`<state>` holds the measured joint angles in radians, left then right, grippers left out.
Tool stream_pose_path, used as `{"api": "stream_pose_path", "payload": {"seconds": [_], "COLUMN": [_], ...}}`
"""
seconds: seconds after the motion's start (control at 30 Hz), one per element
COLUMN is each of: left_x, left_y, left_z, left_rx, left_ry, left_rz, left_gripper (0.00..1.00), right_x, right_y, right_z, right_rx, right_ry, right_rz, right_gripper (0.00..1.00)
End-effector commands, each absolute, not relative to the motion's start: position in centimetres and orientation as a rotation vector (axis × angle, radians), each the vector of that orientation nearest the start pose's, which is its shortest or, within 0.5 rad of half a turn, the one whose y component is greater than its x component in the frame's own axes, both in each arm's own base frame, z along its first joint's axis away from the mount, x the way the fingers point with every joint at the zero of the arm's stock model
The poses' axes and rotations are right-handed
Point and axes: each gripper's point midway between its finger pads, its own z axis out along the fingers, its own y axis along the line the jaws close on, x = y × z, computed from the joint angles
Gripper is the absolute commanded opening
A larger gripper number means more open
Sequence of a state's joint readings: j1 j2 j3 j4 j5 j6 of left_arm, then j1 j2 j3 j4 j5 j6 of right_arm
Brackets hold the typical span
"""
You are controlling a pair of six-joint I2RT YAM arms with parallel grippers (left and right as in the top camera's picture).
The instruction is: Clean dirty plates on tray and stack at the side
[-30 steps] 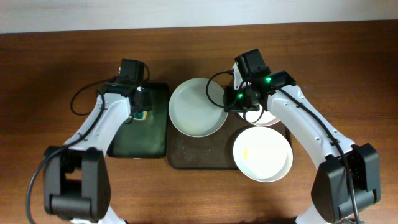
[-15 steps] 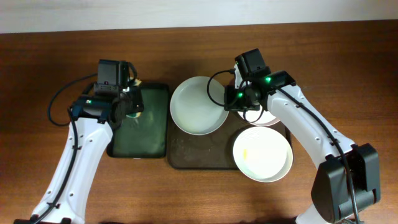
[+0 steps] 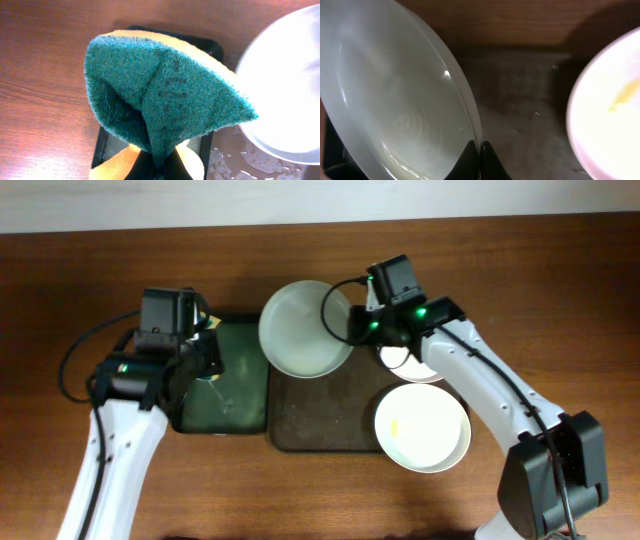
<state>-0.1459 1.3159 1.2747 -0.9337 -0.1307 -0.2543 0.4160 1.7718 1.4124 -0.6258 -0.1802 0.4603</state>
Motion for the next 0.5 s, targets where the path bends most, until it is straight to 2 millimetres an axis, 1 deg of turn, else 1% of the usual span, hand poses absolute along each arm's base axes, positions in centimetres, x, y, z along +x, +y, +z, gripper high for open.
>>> {"api": "stream_pose_path", "payload": {"seconds": [0.0,0.03,0.13,0.27,0.4,0.47], "left_x": [33.0,32.8,32.3,32.2,32.2,32.2], "left_y": [-2.5,-2.4,-2.4,-2.4,-2.3,-2.0], "left_z": [24.4,24.5,24.7,24.6,24.6,24.6], "left_rx": [-0.195,-0.205,-0.216,-0.216,-0.219,-0.224], "left_ry": [2.455,2.452,2.456,2.463,2.461,2.458], "left_rz": [-0.015,-0.019,-0.021,-0.020,-0.012,0.004], "left_gripper": [0.00,0.00,0.00,0.00,0.00,0.00], "right_x": [41.5,41.7,43.1,44.5,45.1,45.1], "right_y": [24.1,24.5,26.8,29.3,31.6,32.6], "right_z": [14.7,15.0,16.0,17.5,18.9,20.4], "right_rx": [-0.016,-0.026,-0.063,-0.097,-0.236,-0.309], "right_ry": [2.582,2.568,2.493,2.364,2.188,2.083], "right_rz": [0.569,0.568,0.531,0.435,0.235,0.118], "right_gripper": [0.04,0.04,0.04,0.04,0.04,0.04]}}
